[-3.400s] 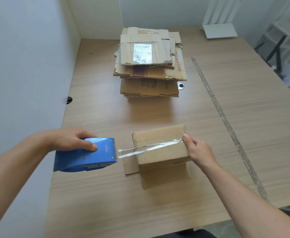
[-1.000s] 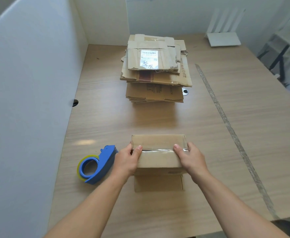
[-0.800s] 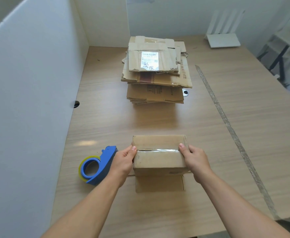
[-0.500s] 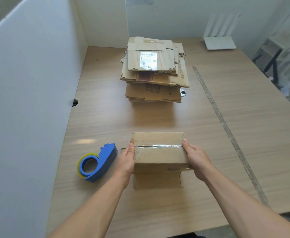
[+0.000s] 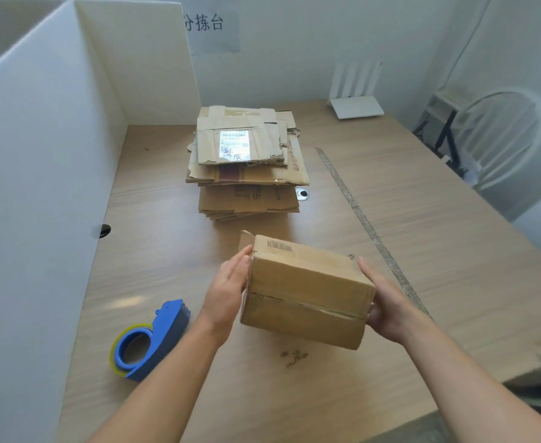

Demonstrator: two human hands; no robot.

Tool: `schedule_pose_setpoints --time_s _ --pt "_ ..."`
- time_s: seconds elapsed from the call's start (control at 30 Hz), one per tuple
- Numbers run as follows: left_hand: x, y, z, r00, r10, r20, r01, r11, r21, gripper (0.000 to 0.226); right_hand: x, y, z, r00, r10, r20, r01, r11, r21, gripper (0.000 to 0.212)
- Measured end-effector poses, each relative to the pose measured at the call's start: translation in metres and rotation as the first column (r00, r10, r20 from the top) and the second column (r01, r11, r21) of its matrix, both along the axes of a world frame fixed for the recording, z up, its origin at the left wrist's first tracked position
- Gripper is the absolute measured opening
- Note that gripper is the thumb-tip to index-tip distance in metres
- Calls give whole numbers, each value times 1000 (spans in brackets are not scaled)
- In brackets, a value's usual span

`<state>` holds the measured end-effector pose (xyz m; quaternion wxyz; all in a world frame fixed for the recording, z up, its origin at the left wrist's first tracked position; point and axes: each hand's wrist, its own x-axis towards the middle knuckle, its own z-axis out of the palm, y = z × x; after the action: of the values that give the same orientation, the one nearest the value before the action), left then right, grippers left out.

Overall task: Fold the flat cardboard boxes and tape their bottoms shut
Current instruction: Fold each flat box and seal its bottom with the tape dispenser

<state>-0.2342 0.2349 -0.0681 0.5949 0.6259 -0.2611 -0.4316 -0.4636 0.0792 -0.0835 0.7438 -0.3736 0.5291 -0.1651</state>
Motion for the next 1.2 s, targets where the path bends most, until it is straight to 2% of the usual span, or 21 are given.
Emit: schedule_pose_setpoints --time_s 0.07,0.13,0.2,0.33,0.43,0.5,0.57,0.67,0.73,0.83,0.9,0.97,1.03,1.1,1.2 --pt "1 -11 4 995 -86 41 85 996 29 48 -7 -4 1 999 23 38 -23 1000 -7 40" --pt "-2 -20 11 991 -129 46 128 991 31 45 -16 -12 2 996 -22 84 25 999 -35 34" --pt "-6 -29 16 989 -144 25 144 989 25 38 -25 -19 10 992 -24 123 38 993 -114 29" --pt "-24 -49 19 991 -129 45 129 992 12 46 -41 -42 15 974 -92 206 139 964 -226 28" --pt "-49 -68 20 979 -169 113 172 985 -20 25 -51 -59 20 977 -55 207 125 932 -341 54" --pt "-65 -82 18 970 -197 145 203 979 -22 24 -59 -70 25 978 3 206 87 901 -424 44" --pt "-75 -94 8 977 -180 113 181 983 0 28 -68 -85 27 980 24 199 72 884 -462 36" --pt "-95 -114 -6 994 -107 -8 107 987 116 47 -86 -117 21 998 6 62 29 834 -551 24" --pt "-108 -130 -13 998 -68 -3 68 980 189 42 -99 -138 12 999 21 -45 -44 799 -599 29" --pt "-125 -155 -15 997 1 80 -19 973 230 17 -113 -160 9 980 90 -177 -185 736 -651 45" --pt "-131 -167 -13 991 55 121 -82 969 233 13 -118 -172 9 952 159 -263 -301 660 -688 64" --pt "-136 -174 -10 986 78 150 -112 967 229 13 -119 -180 8 904 239 -354 -427 546 -721 75" --pt "-138 -177 -7 986 92 143 -122 969 217 19 -118 -185 8 853 309 -420 -519 428 -739 65" --pt "-139 -179 -6 988 64 143 -90 979 185 37 -118 -191 6 829 400 -391 -540 389 -746 46" --pt "-144 -183 -1 980 -18 198 -17 985 173 69 -121 -195 4 786 484 -385 -572 331 -751 35"
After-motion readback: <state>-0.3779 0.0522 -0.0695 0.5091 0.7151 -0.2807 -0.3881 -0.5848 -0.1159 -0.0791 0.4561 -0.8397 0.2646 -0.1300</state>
